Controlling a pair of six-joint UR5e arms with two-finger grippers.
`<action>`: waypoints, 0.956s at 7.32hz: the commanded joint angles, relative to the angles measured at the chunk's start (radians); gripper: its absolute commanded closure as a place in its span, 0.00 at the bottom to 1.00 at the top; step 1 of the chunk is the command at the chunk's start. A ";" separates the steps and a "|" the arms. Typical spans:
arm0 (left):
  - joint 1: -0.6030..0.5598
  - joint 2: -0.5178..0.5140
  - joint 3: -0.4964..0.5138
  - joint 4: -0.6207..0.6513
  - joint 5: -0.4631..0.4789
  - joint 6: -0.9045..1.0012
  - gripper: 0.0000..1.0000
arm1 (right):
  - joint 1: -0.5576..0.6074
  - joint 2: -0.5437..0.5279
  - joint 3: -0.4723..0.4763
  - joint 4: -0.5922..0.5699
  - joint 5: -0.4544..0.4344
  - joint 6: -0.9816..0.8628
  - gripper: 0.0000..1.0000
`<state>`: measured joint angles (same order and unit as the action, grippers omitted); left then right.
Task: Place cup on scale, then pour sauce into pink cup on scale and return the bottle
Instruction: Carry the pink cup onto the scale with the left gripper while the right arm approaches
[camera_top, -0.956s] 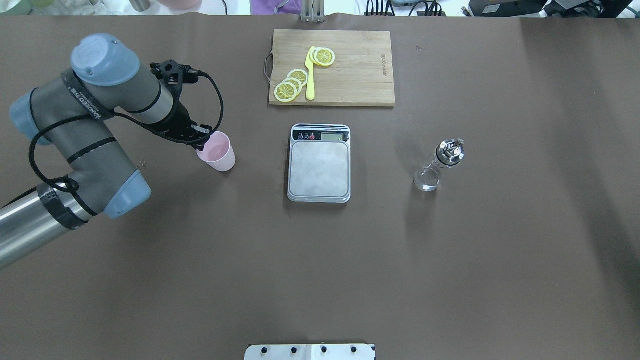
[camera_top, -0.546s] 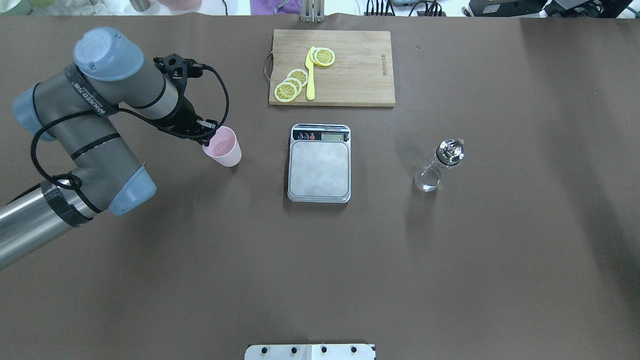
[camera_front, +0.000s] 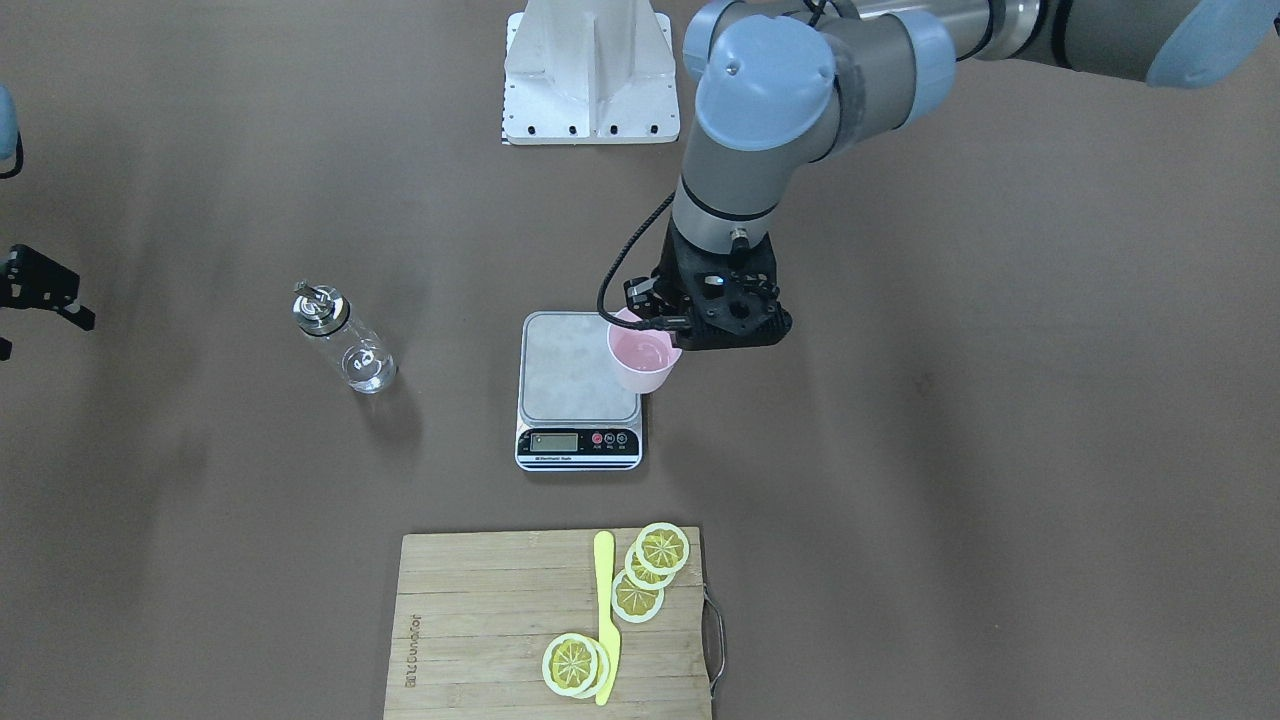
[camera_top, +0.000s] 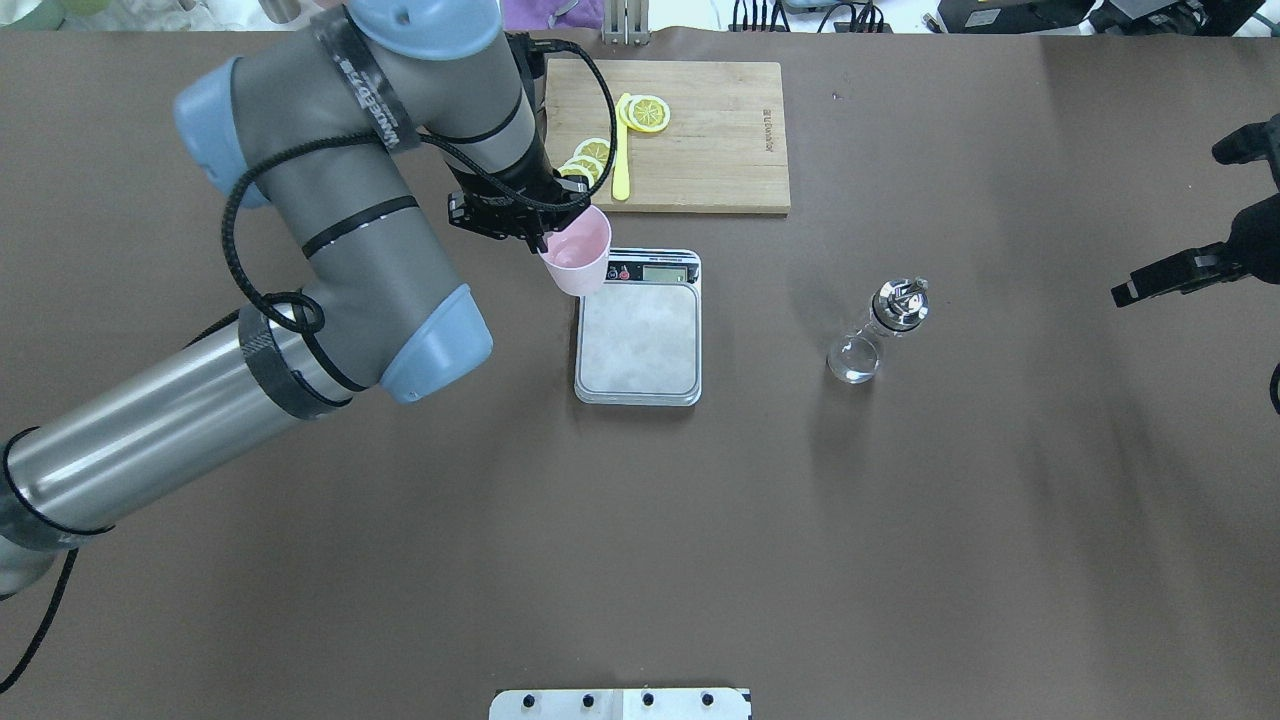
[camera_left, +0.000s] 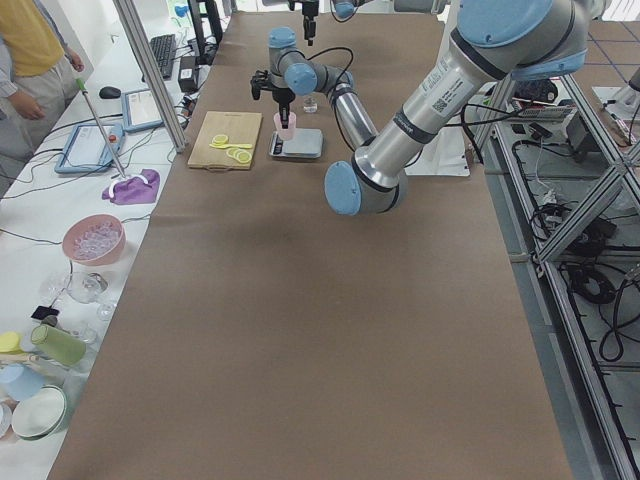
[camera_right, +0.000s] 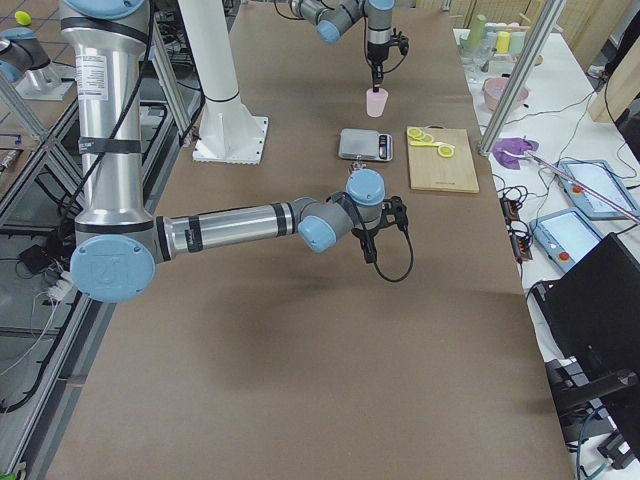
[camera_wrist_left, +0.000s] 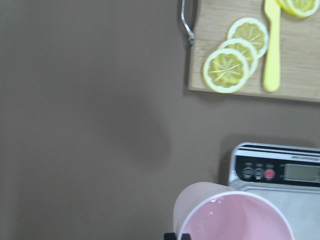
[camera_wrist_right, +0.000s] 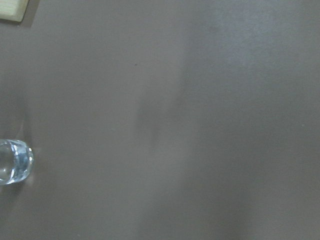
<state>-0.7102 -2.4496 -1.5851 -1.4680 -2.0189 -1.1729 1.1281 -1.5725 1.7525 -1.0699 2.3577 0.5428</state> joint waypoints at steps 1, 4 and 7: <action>0.070 -0.014 0.063 -0.093 0.035 -0.031 1.00 | -0.086 0.028 0.031 0.010 -0.035 0.115 0.00; 0.080 -0.020 0.137 -0.196 0.072 -0.044 1.00 | -0.122 0.048 0.035 0.010 -0.055 0.143 0.00; 0.092 -0.022 0.131 -0.193 0.082 -0.053 1.00 | -0.128 0.049 0.038 0.010 -0.054 0.143 0.00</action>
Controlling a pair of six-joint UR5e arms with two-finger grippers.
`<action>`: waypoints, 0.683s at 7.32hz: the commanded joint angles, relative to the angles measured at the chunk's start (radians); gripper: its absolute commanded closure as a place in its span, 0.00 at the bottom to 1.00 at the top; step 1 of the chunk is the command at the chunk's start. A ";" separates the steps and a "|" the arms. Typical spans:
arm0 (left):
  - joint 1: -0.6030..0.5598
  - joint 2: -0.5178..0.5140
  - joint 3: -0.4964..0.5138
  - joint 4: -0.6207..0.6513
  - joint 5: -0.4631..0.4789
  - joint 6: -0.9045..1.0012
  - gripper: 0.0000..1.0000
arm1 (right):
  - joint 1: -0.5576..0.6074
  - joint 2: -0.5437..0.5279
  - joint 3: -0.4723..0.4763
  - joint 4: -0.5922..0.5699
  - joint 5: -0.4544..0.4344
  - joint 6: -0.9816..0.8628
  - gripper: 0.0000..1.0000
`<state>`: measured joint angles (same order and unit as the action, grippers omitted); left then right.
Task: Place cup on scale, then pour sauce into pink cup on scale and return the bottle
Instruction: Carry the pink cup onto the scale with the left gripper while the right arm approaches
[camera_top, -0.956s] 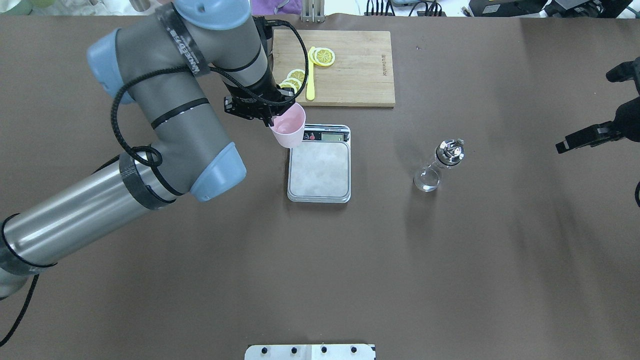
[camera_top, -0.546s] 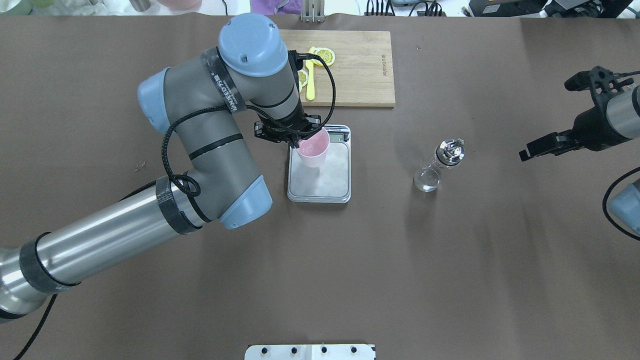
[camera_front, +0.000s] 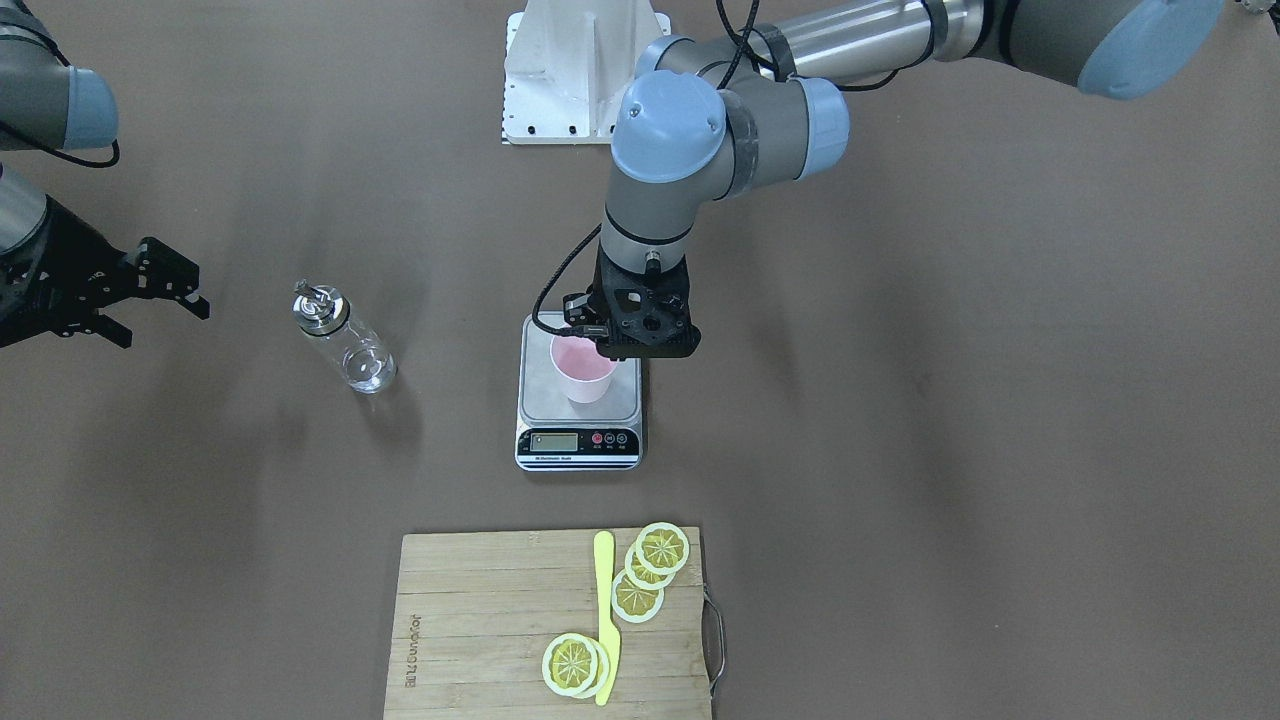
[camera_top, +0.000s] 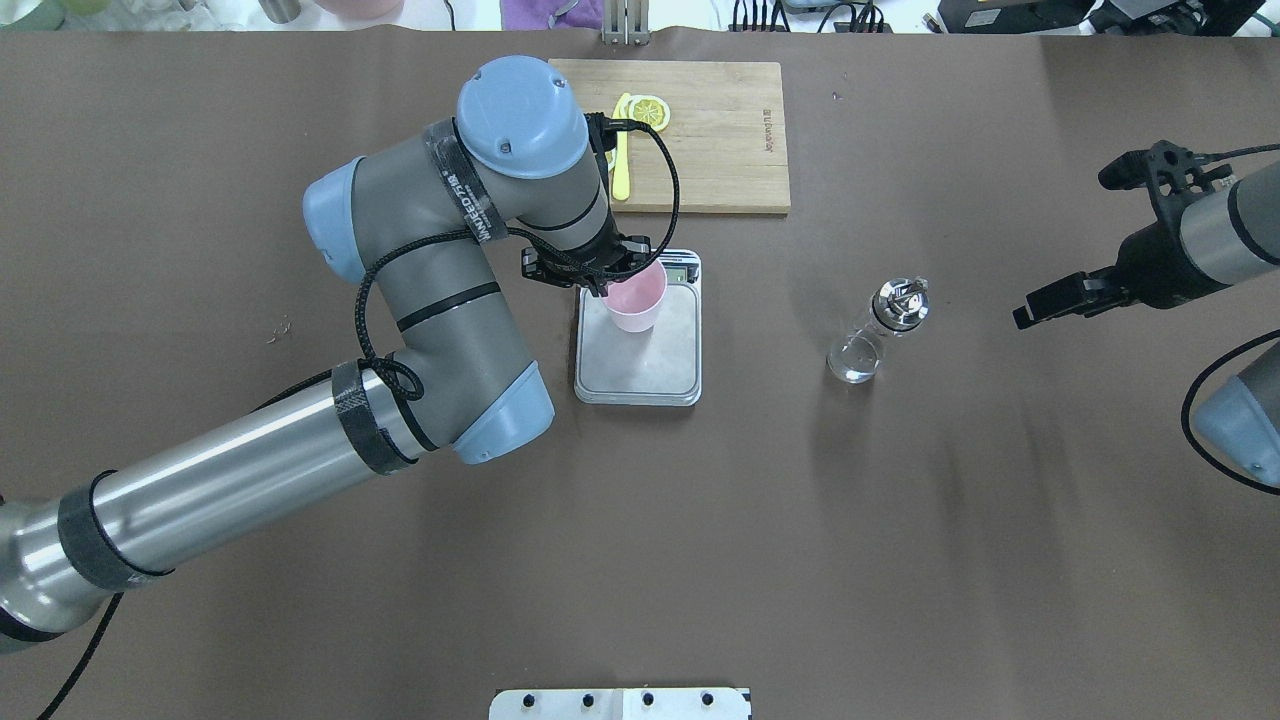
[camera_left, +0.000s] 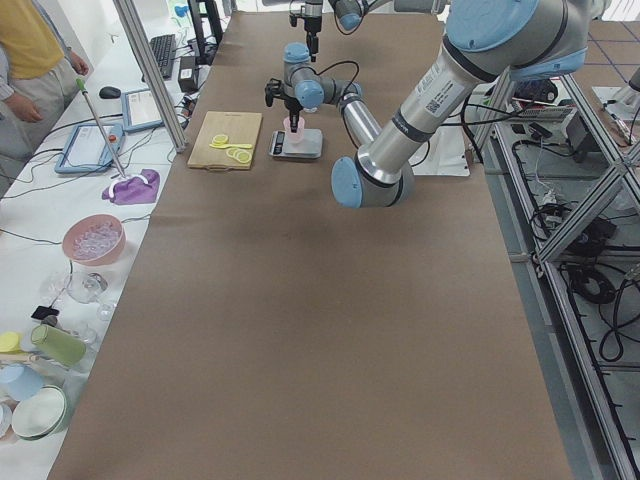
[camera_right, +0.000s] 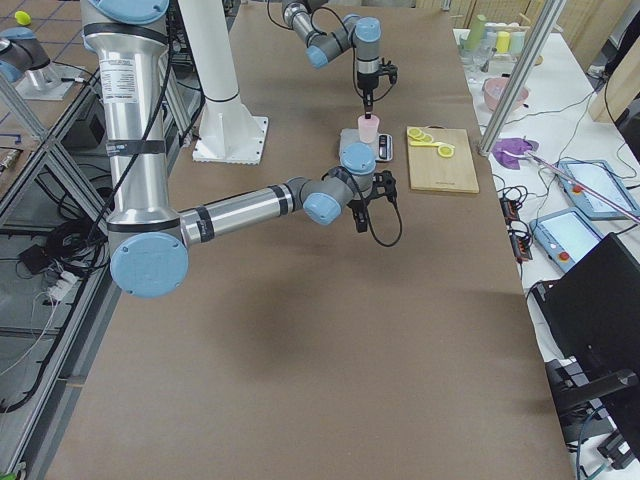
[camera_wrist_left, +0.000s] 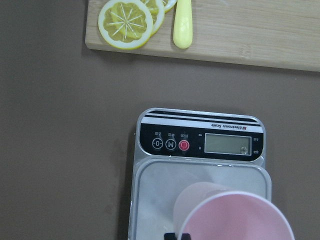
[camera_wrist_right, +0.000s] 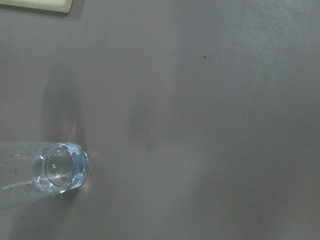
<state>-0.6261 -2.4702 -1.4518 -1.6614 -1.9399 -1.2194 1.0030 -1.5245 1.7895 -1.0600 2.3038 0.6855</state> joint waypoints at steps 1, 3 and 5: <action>0.011 -0.001 -0.008 0.003 0.001 -0.009 1.00 | -0.004 0.001 0.001 0.000 0.000 0.000 0.00; 0.014 0.000 -0.009 0.008 0.001 -0.011 1.00 | -0.007 0.004 0.001 -0.001 0.000 0.000 0.00; 0.017 0.005 -0.009 0.009 0.001 -0.011 0.80 | -0.011 0.006 0.001 -0.001 0.000 0.000 0.00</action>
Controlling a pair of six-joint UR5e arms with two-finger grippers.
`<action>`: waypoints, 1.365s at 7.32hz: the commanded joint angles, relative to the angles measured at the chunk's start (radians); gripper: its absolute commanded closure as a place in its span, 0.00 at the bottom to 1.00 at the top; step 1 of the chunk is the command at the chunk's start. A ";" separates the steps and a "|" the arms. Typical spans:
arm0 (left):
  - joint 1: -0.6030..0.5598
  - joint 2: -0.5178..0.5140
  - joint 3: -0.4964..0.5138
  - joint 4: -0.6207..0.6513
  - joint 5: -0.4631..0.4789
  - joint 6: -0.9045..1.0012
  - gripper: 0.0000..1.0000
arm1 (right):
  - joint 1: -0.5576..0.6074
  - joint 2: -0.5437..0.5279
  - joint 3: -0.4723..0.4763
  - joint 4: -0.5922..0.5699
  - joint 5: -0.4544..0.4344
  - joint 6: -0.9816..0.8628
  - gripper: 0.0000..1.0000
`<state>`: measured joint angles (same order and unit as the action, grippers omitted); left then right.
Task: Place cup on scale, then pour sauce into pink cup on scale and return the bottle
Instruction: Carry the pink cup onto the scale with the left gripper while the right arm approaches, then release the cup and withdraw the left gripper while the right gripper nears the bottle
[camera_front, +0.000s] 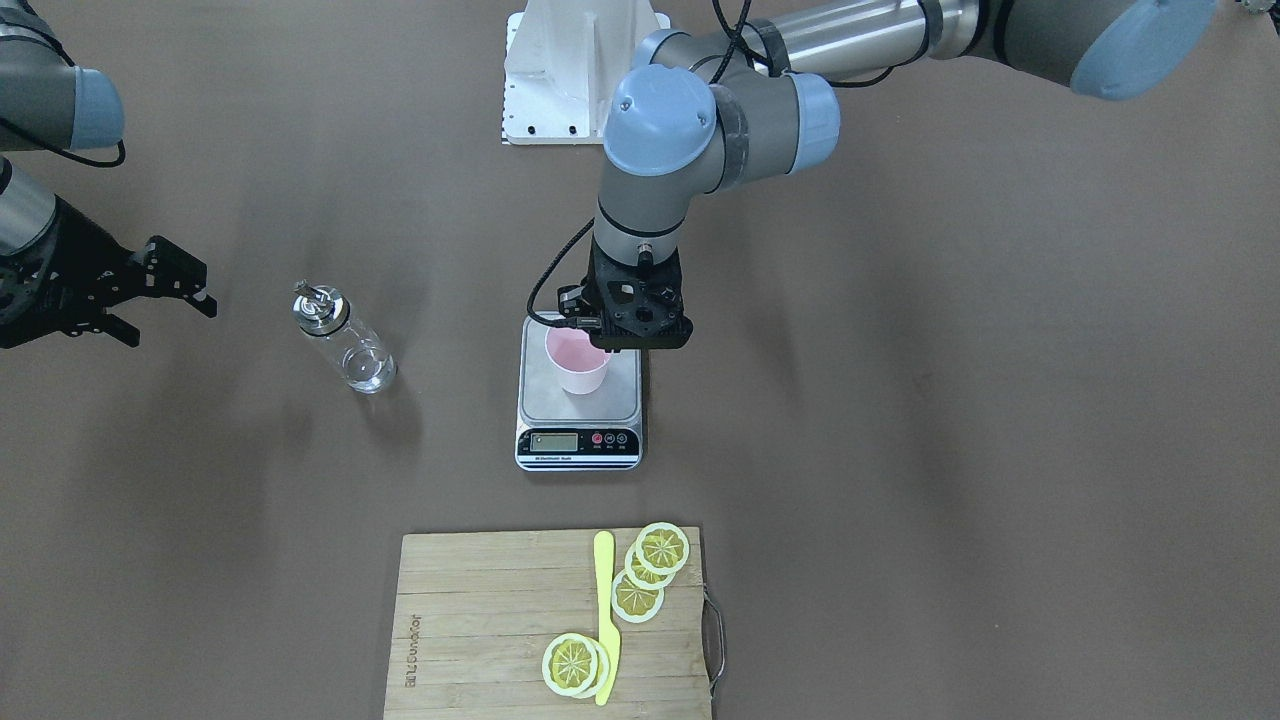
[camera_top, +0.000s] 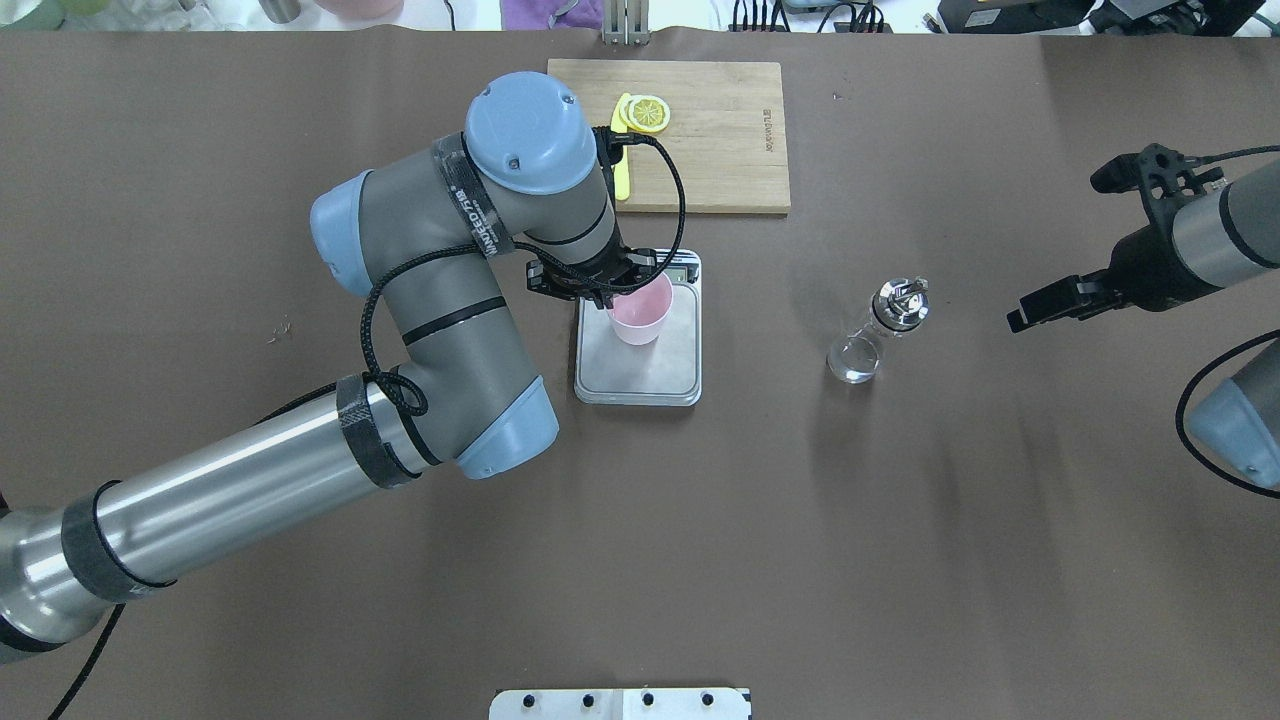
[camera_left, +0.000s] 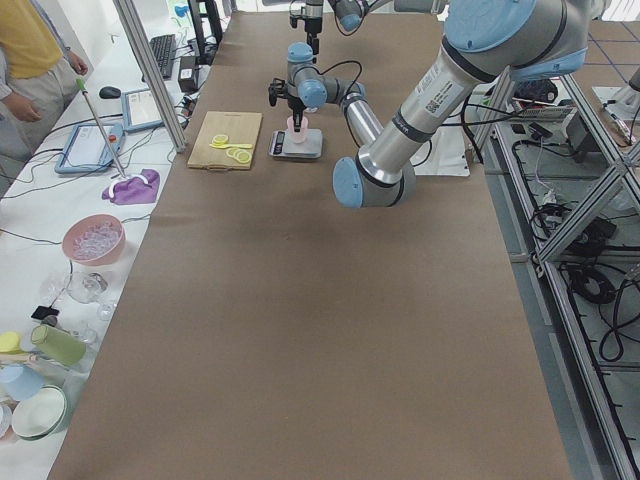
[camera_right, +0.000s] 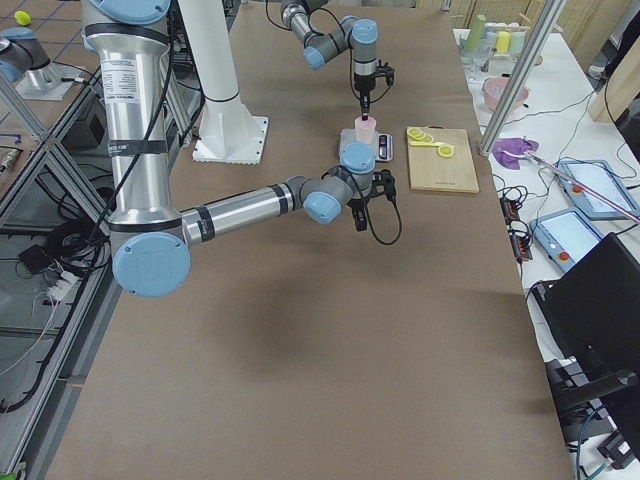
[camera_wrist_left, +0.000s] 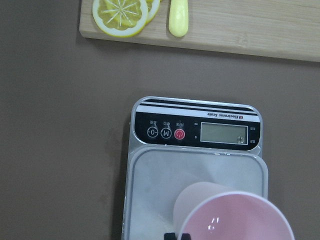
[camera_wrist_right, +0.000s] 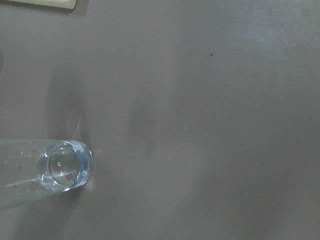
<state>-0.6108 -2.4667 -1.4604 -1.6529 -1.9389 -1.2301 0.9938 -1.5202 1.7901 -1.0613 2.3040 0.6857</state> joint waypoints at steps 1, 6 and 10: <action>0.002 0.002 -0.008 0.001 -0.002 0.000 0.44 | -0.001 0.003 0.000 0.000 0.000 0.000 0.00; -0.084 0.182 -0.378 0.053 -0.011 0.012 0.02 | -0.039 0.057 -0.003 -0.005 -0.005 0.000 0.00; -0.141 0.239 -0.442 0.048 -0.012 0.015 0.02 | -0.165 -0.082 0.032 0.395 -0.213 -0.012 0.01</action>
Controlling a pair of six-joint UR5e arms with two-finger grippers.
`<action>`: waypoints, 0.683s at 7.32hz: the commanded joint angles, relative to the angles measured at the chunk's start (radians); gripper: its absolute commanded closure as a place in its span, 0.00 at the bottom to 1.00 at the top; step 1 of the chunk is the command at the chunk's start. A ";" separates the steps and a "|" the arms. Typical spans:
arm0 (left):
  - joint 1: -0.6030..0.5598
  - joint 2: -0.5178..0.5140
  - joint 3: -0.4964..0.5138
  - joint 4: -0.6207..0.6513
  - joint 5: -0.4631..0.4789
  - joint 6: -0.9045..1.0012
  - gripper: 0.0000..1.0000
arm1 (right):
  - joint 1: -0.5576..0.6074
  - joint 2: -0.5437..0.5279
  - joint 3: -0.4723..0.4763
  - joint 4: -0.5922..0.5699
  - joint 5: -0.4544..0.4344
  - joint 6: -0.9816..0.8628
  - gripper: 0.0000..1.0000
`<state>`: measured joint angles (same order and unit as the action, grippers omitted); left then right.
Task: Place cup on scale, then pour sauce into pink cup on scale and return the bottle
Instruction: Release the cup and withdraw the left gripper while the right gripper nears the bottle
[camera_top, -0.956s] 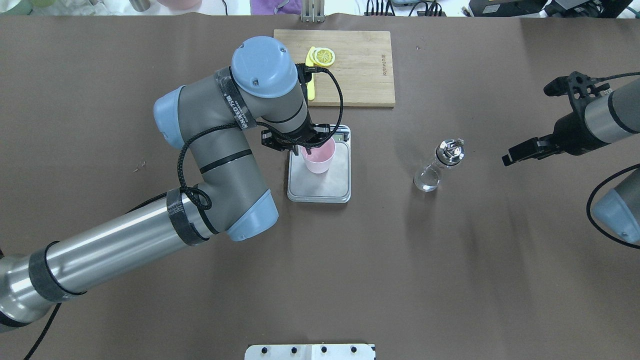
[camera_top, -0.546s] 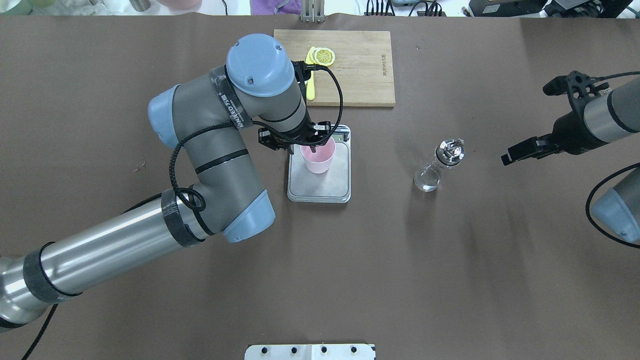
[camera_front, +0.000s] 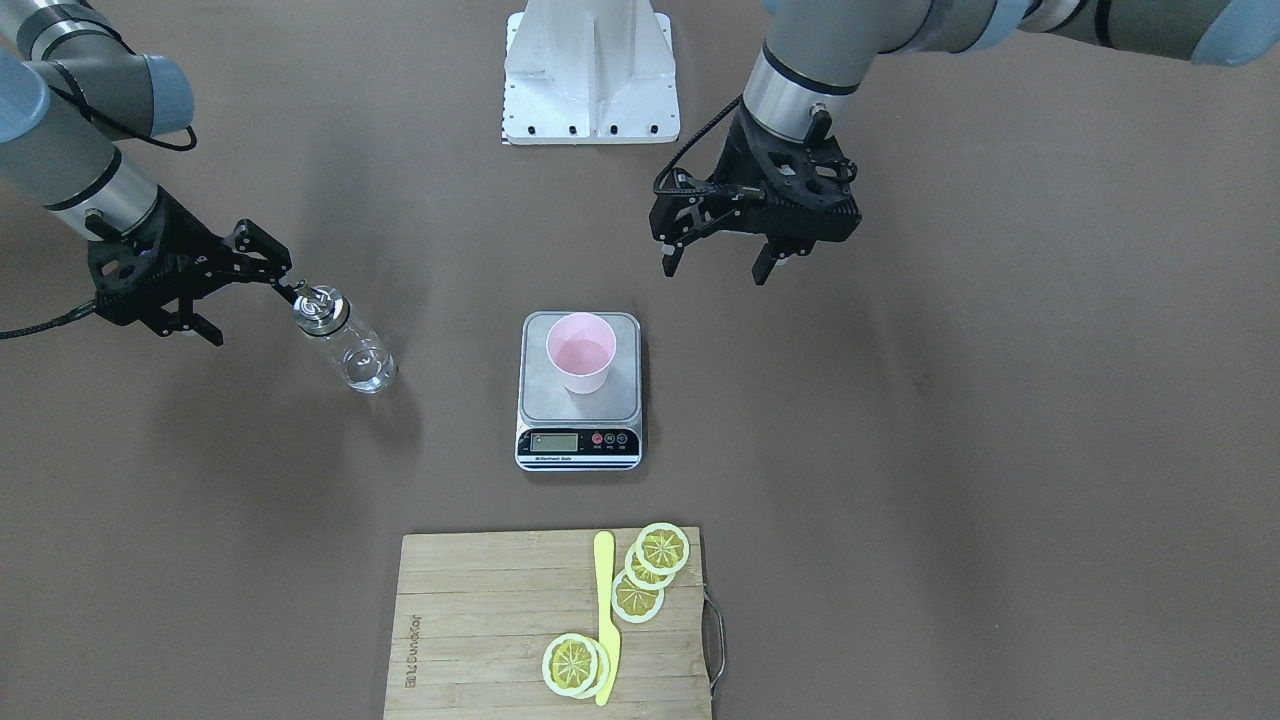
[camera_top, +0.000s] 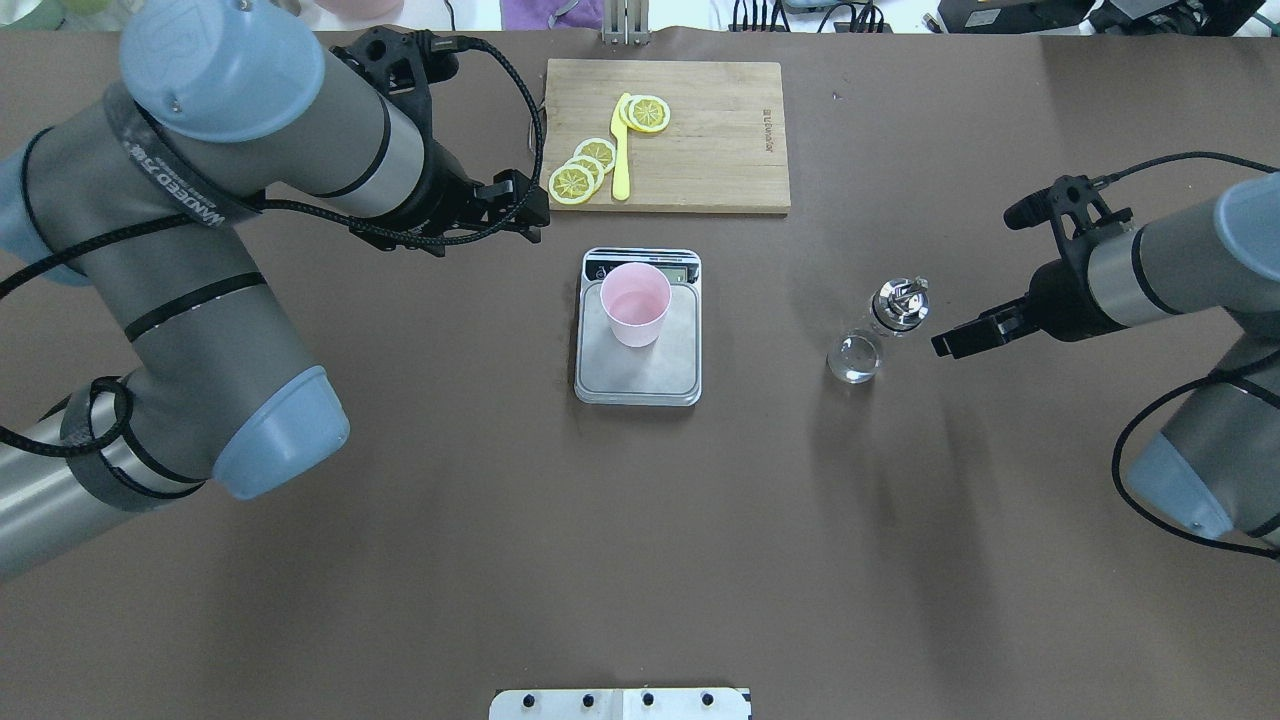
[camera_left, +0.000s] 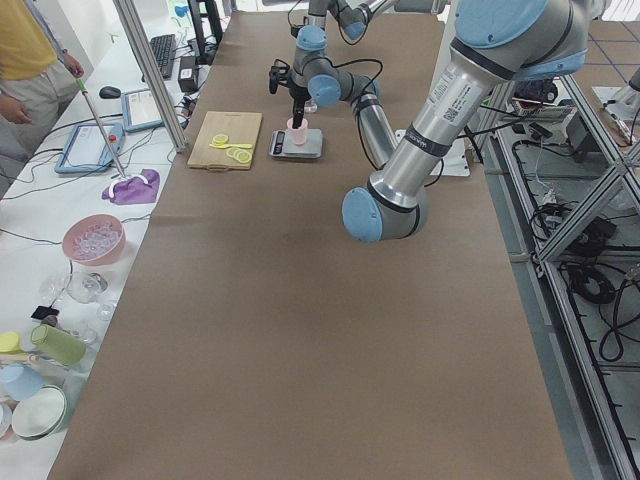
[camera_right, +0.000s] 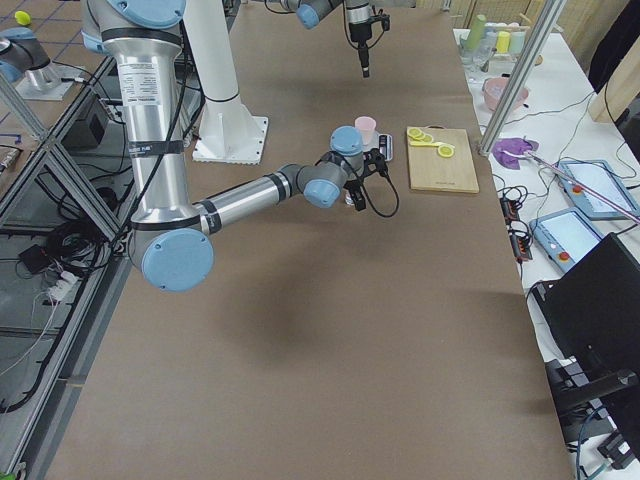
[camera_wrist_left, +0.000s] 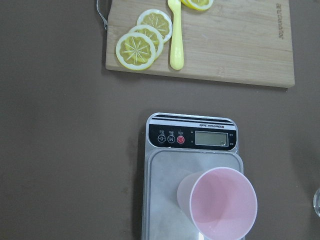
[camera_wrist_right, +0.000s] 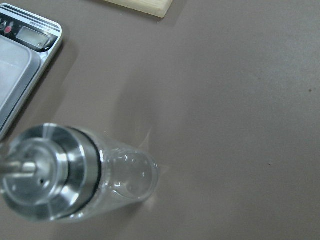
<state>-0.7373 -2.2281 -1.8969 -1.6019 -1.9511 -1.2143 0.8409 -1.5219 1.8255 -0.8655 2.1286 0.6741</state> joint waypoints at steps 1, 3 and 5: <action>-0.028 0.001 -0.004 -0.003 0.000 -0.001 0.02 | -0.013 -0.110 -0.023 0.317 -0.041 0.001 0.01; -0.100 0.042 -0.008 0.002 -0.046 0.063 0.02 | -0.017 -0.095 -0.061 0.406 -0.052 -0.007 0.02; -0.149 0.140 -0.048 0.000 -0.060 0.179 0.02 | -0.019 -0.084 -0.279 0.754 -0.059 -0.024 0.01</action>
<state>-0.8520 -2.1410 -1.9267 -1.6018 -2.0012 -1.0866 0.8239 -1.6154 1.6818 -0.3358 2.0746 0.6544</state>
